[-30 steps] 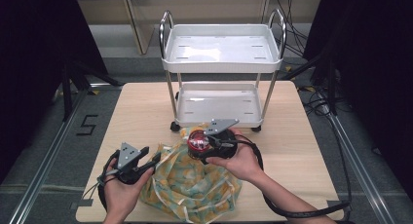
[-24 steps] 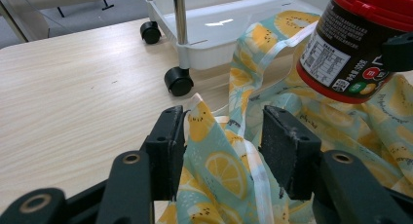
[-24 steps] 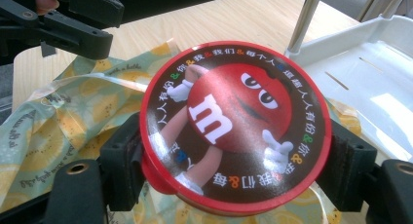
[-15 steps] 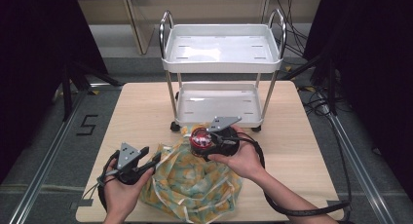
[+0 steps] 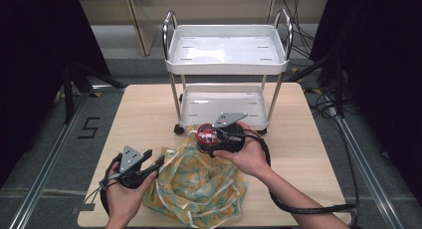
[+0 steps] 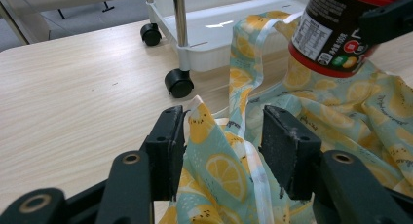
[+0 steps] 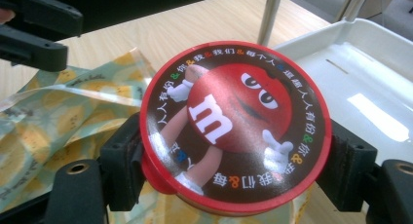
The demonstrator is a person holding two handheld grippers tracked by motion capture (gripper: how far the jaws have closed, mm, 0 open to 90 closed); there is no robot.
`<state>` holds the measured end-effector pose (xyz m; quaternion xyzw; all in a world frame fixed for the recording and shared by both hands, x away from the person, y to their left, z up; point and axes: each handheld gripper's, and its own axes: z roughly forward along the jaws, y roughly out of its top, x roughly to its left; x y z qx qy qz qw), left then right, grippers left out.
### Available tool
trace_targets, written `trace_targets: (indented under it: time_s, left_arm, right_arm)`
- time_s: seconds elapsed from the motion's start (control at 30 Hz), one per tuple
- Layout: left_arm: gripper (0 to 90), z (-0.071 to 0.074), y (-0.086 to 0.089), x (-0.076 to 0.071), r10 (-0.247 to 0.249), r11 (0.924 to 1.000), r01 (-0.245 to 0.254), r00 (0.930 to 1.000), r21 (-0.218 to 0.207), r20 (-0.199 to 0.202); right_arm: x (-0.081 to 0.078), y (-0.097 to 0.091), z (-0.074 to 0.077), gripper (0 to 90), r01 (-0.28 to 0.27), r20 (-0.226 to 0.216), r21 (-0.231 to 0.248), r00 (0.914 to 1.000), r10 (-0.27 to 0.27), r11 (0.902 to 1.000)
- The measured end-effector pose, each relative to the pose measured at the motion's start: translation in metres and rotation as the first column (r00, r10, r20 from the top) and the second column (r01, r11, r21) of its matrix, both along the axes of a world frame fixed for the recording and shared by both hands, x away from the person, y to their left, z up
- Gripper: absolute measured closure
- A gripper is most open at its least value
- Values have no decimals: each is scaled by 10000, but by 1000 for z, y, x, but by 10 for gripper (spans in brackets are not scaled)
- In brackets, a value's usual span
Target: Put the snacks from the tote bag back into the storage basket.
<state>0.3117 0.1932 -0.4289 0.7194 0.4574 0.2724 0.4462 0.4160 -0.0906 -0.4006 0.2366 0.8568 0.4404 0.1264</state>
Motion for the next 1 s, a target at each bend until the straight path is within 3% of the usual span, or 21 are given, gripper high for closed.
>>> trace_targets:
  time_s: [0.13, 0.2, 0.27, 0.7, 1.0]
  left_arm:
    - [508, 0, 0, 0, -1, 10000, 1, 10000, 24, 5]
    - [508, 0, 0, 0, -35, 10000, 35, 10000, 15, -10]
    - [508, 0, -1, 1, -79, 10000, 79, 10000, -38, -1]
    - [507, 1, -1, 0, -58, 10000, 58, 10000, -13, 53]
    - [504, 1, -1, 0, -73, 10000, 73, 10000, 21, 42]
  right_arm:
    - [5, -2, 1, 264, 233, 145, 18, 9996, -233, 9997]
    - [7, -3, 2, 264, 304, -18, -10, 9995, -304, 9995]
    - [10, -3, 2, 264, 295, 204, -28, 9994, -294, 9996]
    - [19, -1, 4, 264, 453, 272, -48, 9986, -452, 9990]
    - [19, 0, 16, 264, 382, 419, 51, 9984, -383, 9993]
